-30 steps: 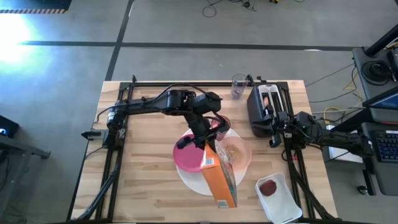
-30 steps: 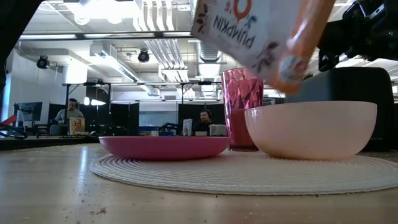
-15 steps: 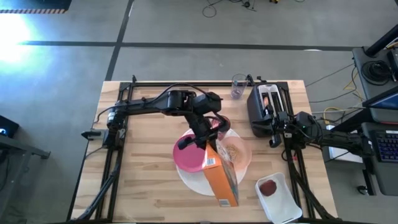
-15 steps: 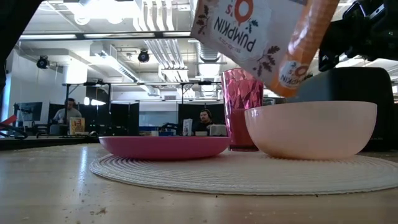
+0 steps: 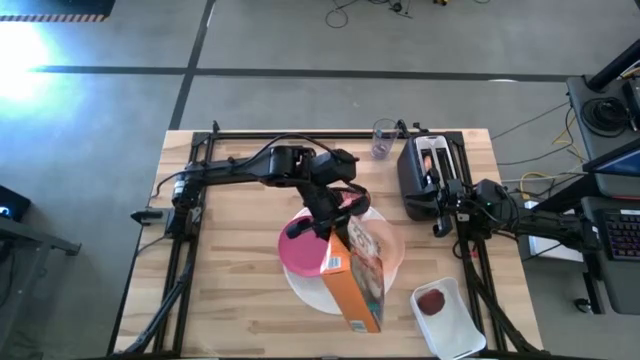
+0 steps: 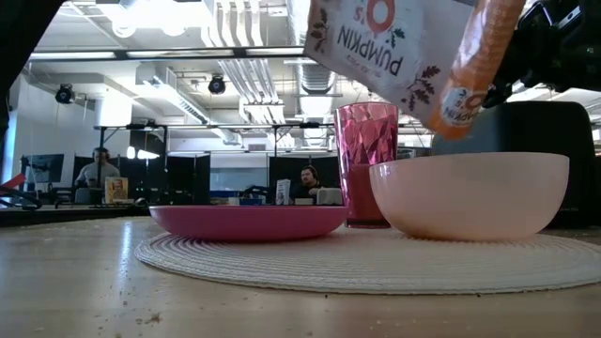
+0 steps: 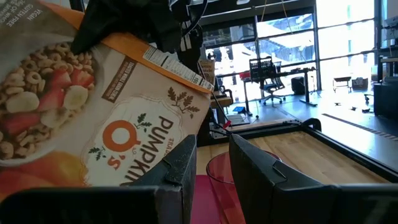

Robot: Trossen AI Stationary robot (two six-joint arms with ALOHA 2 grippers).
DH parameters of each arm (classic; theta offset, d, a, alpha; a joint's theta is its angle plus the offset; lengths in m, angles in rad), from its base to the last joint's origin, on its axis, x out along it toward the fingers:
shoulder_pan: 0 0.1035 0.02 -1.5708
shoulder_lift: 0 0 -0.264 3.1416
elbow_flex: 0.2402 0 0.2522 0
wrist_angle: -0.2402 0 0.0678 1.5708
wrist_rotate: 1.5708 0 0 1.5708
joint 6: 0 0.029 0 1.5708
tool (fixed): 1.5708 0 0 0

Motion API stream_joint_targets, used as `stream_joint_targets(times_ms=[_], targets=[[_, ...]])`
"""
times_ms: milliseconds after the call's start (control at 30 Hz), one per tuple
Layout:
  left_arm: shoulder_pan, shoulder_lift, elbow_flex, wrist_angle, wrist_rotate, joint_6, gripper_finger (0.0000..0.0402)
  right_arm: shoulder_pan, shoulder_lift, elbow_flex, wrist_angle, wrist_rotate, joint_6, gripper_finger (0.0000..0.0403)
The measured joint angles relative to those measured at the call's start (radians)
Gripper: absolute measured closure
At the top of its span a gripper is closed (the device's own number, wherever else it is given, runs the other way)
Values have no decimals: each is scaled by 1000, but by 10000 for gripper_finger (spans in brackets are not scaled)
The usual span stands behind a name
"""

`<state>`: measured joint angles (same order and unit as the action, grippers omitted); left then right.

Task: Arrange a breakfast setting
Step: Pour the cereal into the orange bowl

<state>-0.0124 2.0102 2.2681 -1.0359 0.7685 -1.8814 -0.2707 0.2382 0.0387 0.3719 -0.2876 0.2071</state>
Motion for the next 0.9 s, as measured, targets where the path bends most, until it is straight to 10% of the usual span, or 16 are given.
stream_joint_targets(times_ms=[500, 900], targets=[[-70, 0, 0, -62, -3, 224, 386, 0, 0, 0, 0, 0, 0, 316], [-135, 0, 2, -252, -211, 627, 386, 0, 0, 0, 0, 0, 0, 316]])
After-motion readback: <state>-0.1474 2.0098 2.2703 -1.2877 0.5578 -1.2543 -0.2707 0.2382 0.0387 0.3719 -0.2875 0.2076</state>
